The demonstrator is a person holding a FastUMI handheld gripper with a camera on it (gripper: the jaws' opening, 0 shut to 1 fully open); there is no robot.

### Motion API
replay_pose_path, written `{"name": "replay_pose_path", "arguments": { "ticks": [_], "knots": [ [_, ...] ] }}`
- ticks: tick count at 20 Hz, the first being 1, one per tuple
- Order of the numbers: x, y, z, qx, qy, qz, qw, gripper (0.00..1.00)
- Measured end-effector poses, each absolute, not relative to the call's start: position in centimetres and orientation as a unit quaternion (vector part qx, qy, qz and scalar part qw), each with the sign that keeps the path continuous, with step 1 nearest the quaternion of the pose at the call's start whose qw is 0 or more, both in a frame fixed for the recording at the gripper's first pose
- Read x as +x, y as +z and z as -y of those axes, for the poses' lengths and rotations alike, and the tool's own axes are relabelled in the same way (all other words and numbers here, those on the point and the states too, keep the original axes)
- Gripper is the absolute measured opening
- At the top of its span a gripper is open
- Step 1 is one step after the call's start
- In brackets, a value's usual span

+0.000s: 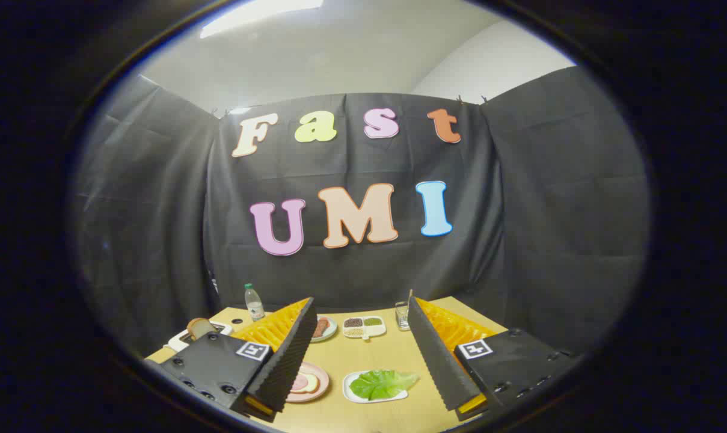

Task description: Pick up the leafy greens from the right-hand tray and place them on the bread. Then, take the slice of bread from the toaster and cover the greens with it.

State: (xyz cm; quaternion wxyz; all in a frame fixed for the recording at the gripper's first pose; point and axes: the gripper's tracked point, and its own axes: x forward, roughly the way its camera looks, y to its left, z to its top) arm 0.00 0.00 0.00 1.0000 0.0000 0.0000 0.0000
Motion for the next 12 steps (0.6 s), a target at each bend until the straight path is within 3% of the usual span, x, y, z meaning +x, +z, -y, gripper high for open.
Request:
{"name": "replay_pose_path", "arguments": {
  "ticks": [12],
  "knots": [
    [1.1,-1.6,-0.7,0.004,0.003,-0.018,1.000,0.97]
  ]
}}
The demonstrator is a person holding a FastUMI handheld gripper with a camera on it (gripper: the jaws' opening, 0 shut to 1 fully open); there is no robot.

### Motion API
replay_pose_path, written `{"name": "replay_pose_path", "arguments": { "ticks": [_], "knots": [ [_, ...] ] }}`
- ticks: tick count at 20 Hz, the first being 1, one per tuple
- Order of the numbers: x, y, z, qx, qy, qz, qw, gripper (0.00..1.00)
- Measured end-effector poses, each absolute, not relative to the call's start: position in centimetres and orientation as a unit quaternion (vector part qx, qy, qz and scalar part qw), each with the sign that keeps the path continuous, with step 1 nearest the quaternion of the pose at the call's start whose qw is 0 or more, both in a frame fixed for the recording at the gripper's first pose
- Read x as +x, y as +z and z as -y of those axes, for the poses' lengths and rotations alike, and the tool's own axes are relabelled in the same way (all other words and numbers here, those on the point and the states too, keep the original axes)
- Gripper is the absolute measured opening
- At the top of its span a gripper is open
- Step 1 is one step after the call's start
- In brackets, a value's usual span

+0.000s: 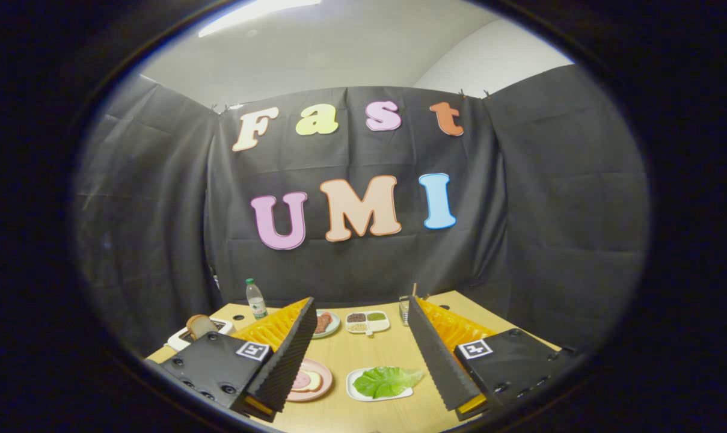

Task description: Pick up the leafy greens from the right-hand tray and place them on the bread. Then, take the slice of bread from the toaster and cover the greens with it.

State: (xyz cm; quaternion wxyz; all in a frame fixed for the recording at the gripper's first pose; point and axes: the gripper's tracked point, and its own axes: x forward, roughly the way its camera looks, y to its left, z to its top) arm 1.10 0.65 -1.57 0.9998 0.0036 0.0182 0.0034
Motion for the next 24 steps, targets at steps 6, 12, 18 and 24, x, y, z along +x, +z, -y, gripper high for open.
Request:
{"name": "replay_pose_path", "arguments": {
  "ticks": [6,12,18,24],
  "knots": [
    [1.3,-2.7,-0.3,0.002,0.010,-0.032,0.999,0.97],
    [3.7,-5.7,1.2,0.001,0.024,-0.074,0.997,0.97],
    [8.8,-10.0,5.0,-0.013,0.038,-0.137,0.990,0.98],
    [13.0,-19.0,8.2,-0.006,0.077,-0.280,0.957,0.98]
  ]
}}
